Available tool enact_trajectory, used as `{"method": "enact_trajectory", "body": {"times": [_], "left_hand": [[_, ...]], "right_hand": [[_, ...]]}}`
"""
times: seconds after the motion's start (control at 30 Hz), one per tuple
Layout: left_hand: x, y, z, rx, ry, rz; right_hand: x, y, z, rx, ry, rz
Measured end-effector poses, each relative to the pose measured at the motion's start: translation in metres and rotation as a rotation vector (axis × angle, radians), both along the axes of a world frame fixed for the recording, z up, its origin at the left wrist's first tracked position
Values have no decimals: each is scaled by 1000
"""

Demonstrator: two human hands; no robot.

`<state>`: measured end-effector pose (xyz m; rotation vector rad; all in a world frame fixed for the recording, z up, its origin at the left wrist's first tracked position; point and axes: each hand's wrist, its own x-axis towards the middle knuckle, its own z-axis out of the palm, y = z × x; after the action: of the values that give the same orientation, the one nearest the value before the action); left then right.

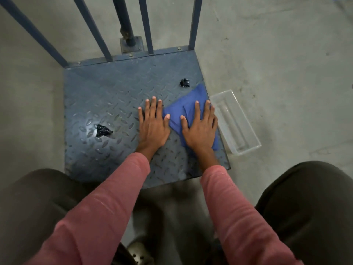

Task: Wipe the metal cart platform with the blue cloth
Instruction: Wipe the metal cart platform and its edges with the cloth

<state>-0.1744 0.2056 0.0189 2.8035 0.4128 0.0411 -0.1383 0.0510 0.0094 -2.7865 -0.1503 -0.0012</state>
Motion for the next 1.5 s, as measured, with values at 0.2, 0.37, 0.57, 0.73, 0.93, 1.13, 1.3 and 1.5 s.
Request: {"method": "enact_trajectory", "body": {"times": [0.2, 0.37, 0.57, 0.73, 0.93, 1.13, 1.3, 1.5], "left_hand": [[2, 1, -18, 39, -112, 71], [5, -1, -14, 88, -45, 94], [7, -2, -14, 109, 8, 111], [8, -2, -12, 116, 15, 119], [8, -3, -6, 101, 11, 126], [8, -2, -8, 87, 8, 125], [8, -2, -9, 68, 1, 133], [9, -4, -4, 44, -2, 148]], "right_hand": [[12, -9, -6, -51, -76, -121], [55, -3, -7, 19, -72, -98], [103, 18, 0, 114, 14, -55], [120, 36, 0, 81, 4, -2], [118, 26, 18, 545, -8, 390], [182, 33, 23, 588, -69, 39], [208, 59, 2, 48, 10, 329], [180, 47, 6, 180, 49, 890]]}}
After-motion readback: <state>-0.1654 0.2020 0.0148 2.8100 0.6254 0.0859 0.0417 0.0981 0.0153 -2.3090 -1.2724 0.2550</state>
